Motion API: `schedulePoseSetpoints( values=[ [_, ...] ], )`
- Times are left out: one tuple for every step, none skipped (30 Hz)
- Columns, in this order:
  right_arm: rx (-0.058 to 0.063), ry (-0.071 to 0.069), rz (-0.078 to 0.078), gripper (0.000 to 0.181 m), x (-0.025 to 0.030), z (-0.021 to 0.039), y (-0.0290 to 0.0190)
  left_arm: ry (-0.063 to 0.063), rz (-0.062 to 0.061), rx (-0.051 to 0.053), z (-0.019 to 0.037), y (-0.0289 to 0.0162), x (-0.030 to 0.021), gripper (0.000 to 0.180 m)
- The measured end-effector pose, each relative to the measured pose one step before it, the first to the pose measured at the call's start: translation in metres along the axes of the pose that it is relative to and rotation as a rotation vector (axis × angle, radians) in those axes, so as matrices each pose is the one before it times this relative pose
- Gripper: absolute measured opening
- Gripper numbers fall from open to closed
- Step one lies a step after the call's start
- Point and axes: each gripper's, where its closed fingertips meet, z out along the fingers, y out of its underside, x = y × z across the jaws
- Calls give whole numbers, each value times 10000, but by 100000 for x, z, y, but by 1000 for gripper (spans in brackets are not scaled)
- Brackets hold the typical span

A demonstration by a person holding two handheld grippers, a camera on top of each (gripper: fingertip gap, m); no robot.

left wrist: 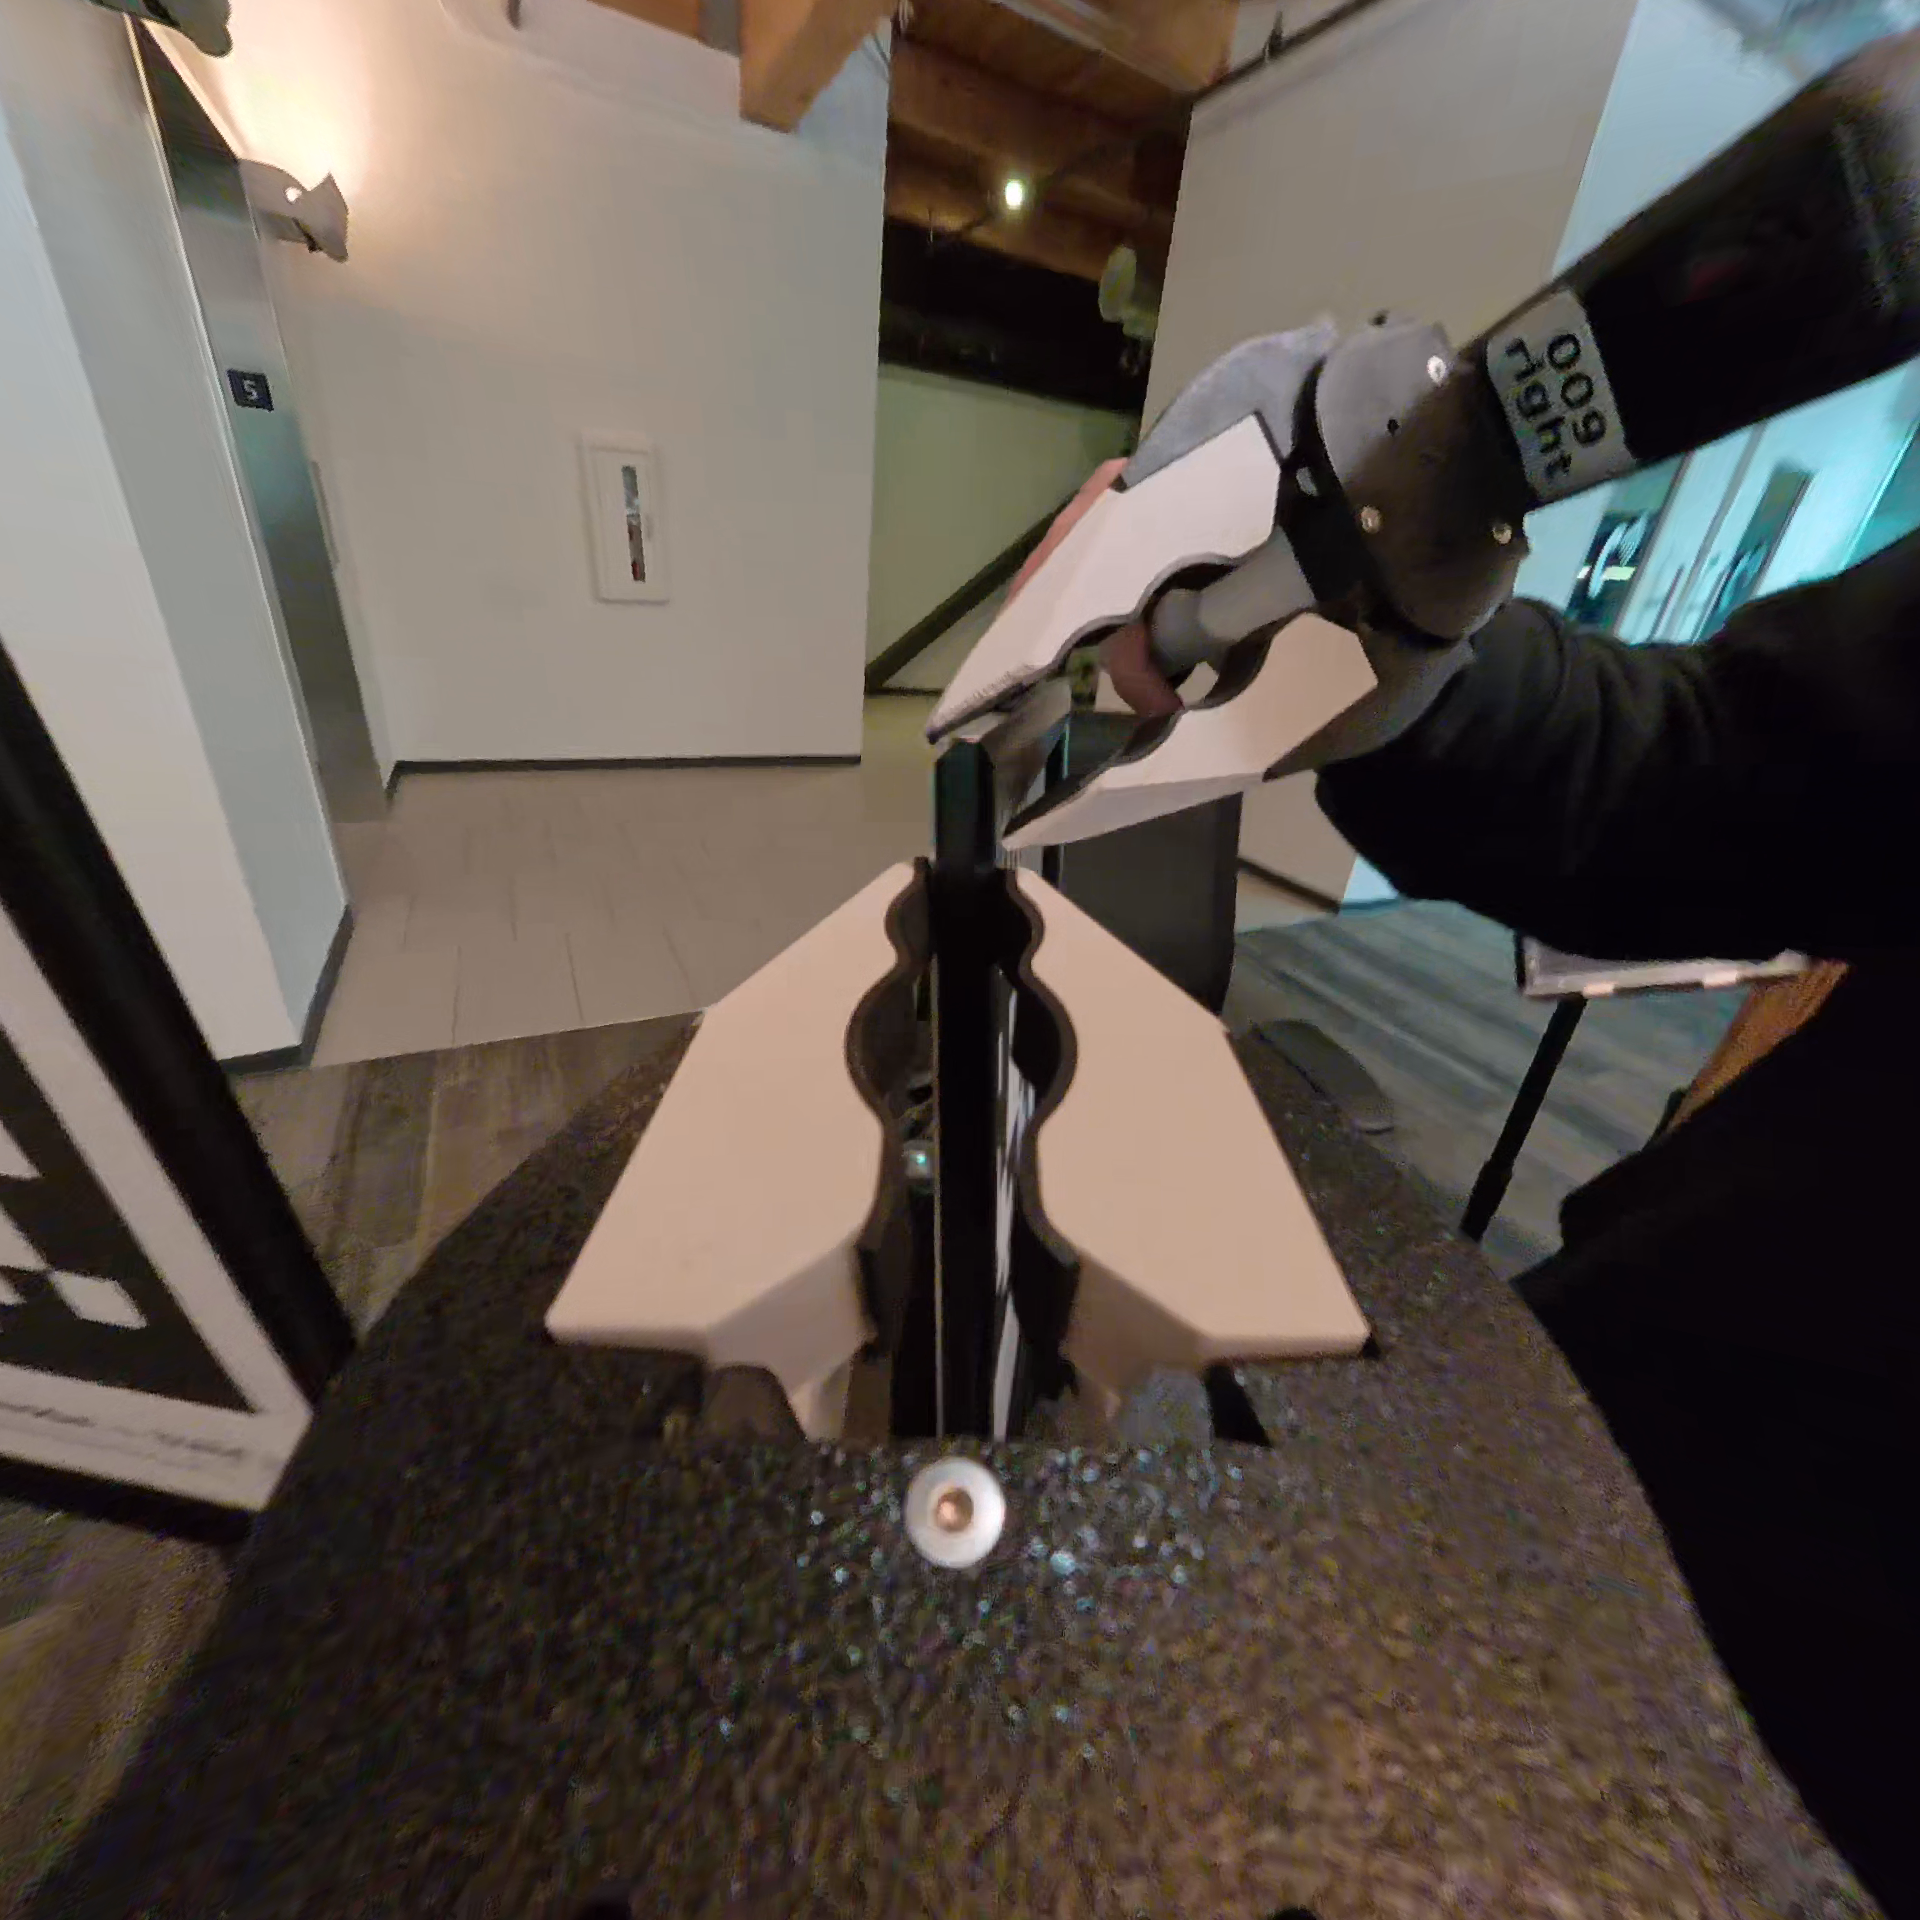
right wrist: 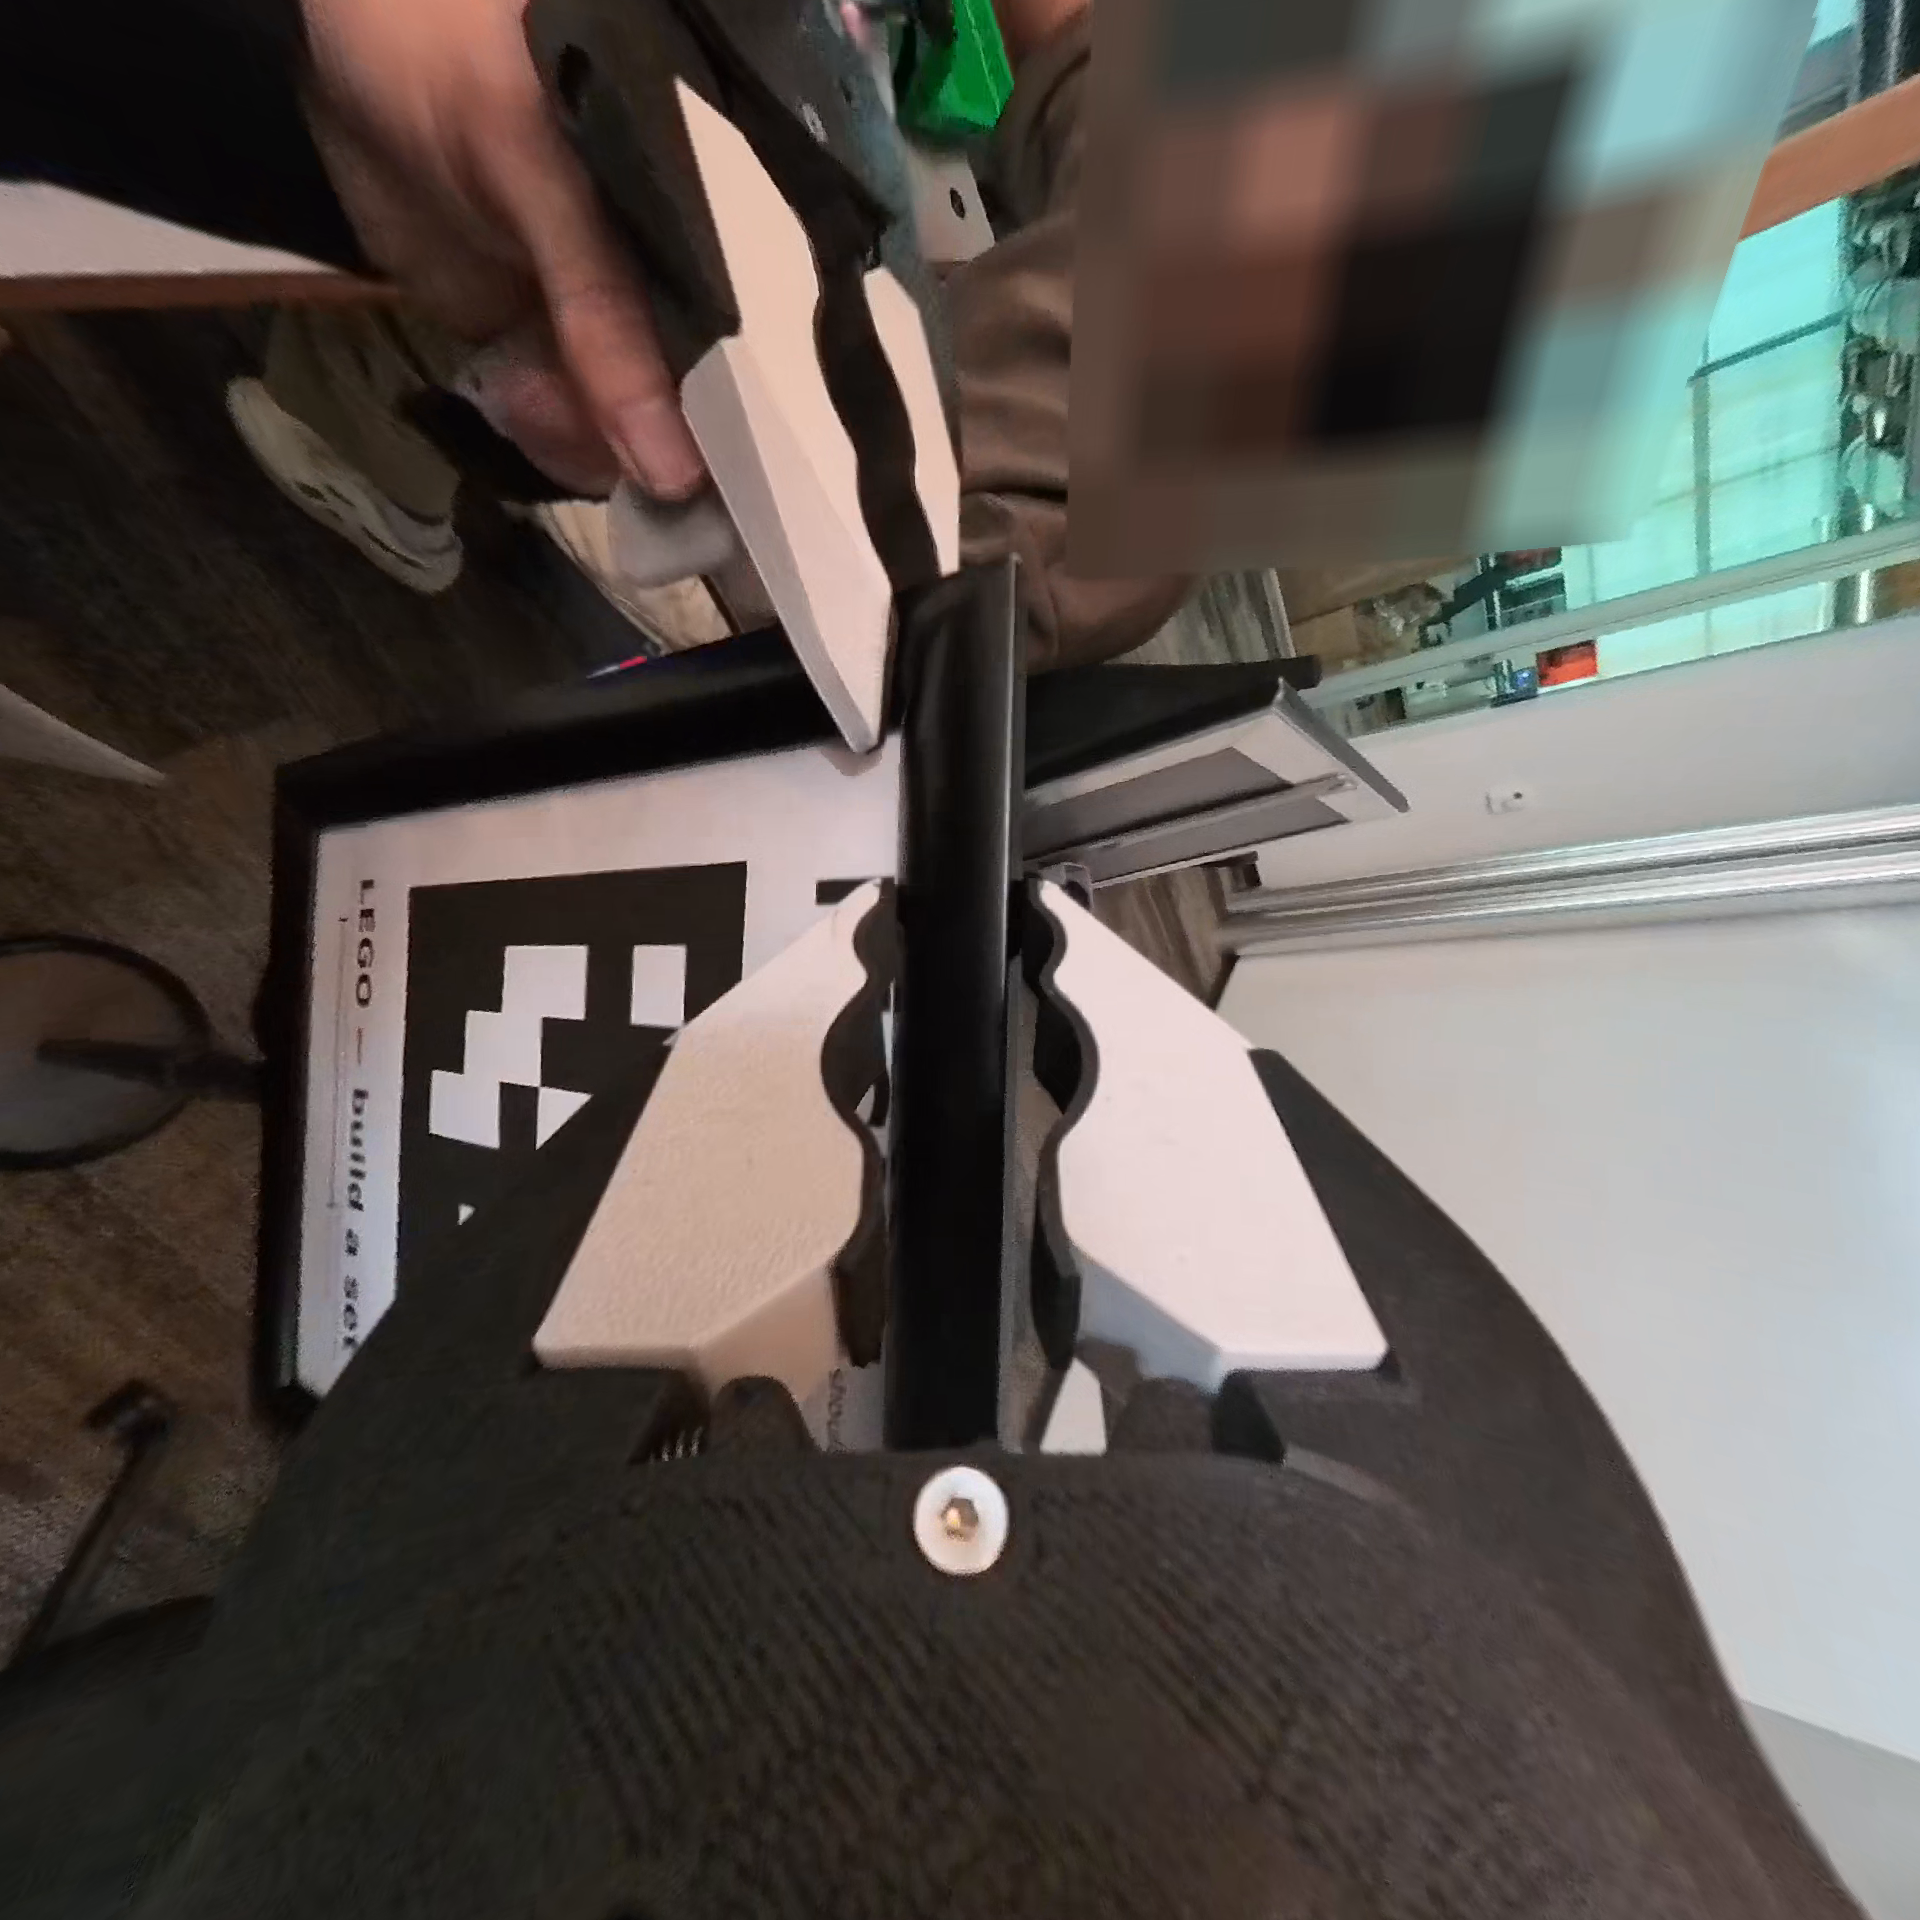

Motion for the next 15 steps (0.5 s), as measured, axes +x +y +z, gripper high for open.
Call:
schedulePoseSetpoints(
  values=[
    [-73,63,-176,22,24,43,-111,77,-120,190,256,-31,57,10],
    [-144,36,-230,21,1,100,-1,17,-85,115,222,-13,-52,10],
    [-252,63,-197,22,118,106,241,-66,-62,59,160,-18,-183,10],
    [-160,-3,15,22,137,82,219,-94,-6,48,111,-56,-220,10],
    [-65,-78,177,22,133,81,169,-94,69,49,96,-57,-172,10],
    [28,-98,146,21,79,81,125,-104,133,40,76,-32,-110,10],
    [68,-75,102,21,50,43,55,-143,178,27,27,-25,-118,11],
    [38,-12,94,21,34,91,2,-208,223,7,-52,-23,-144,11],
    [25,13,37,21,26,117,-45,-268,274,-12,-116,-17,-176,11],
    [52,-13,24,21,-10,110,-120,-306,358,-2,-218,-36,-168,11],
    [56,-41,33,21,-21,138,-141,-337,448,32,-302,-99,-182,12],
    [58,-54,10,21,-21,133,-131,-322,450,31,-380,-116,-186,13],
    [68,-72,-2,21,-24,115,-136,-236,295,-27,-392,-57,-140,13],
    [87,-91,41,21,-38,126,-128,-134,71,-71,-379,-12,-111,13],
    [111,-101,85,21,-28,120,-132,-64,-66,-47,-341,-35,-107,13]
  ],
)
